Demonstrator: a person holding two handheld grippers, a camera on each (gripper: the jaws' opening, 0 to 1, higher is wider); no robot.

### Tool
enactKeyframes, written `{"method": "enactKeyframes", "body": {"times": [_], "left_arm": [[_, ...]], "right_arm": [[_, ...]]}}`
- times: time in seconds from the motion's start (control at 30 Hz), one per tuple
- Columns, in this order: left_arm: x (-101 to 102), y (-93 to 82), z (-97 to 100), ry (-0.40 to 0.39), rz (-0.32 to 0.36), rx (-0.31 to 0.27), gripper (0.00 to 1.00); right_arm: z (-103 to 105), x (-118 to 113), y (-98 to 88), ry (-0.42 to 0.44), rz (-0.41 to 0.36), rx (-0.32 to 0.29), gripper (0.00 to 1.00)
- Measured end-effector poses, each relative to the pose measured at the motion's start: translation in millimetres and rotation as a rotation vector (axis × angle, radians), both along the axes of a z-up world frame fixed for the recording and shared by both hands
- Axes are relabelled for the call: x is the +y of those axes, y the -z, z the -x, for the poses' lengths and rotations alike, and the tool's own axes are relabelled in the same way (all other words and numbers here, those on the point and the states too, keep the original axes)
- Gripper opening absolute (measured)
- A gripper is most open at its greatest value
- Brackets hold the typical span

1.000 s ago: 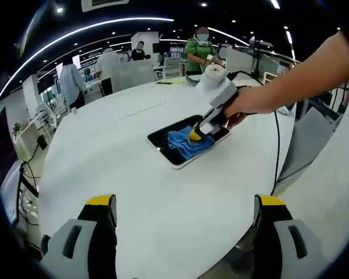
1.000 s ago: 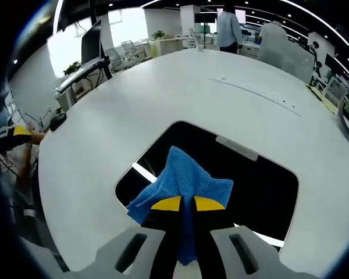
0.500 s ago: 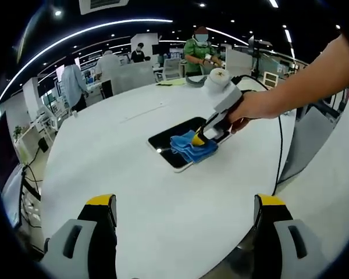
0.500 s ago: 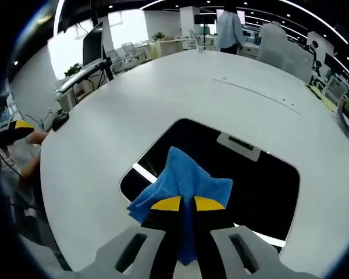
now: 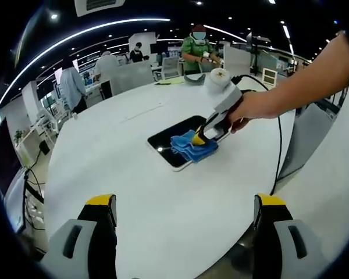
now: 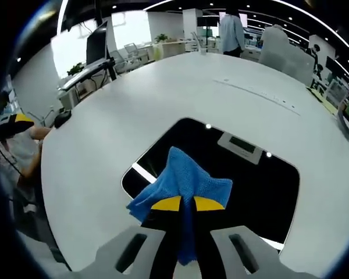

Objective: Wipe the mirror surface with the cleaning cloth until all visible marks leave the cleaned area.

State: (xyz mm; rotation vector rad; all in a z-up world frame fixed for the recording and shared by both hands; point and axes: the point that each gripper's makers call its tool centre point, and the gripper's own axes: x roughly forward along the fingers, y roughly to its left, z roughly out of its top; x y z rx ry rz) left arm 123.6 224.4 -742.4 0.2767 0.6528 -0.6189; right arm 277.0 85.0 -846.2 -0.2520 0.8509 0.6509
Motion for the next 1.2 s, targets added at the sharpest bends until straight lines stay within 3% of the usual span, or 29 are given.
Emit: {"method": "enactKeyframes", "body": {"times": [0.4,1.2], "left_arm": [[6,-2.7,-0.9,-0.018,-0.010,-0.003,0.99],[-5,1.7,-3.4,-0.021,-0.001,0.002,0.99]], "right_arm": [[0,-8,0.4,-0.003,-0.008,-0.001,0.02],[-1,-33,0.5,-0.002,-0.009,-0.006,0.02]]}}
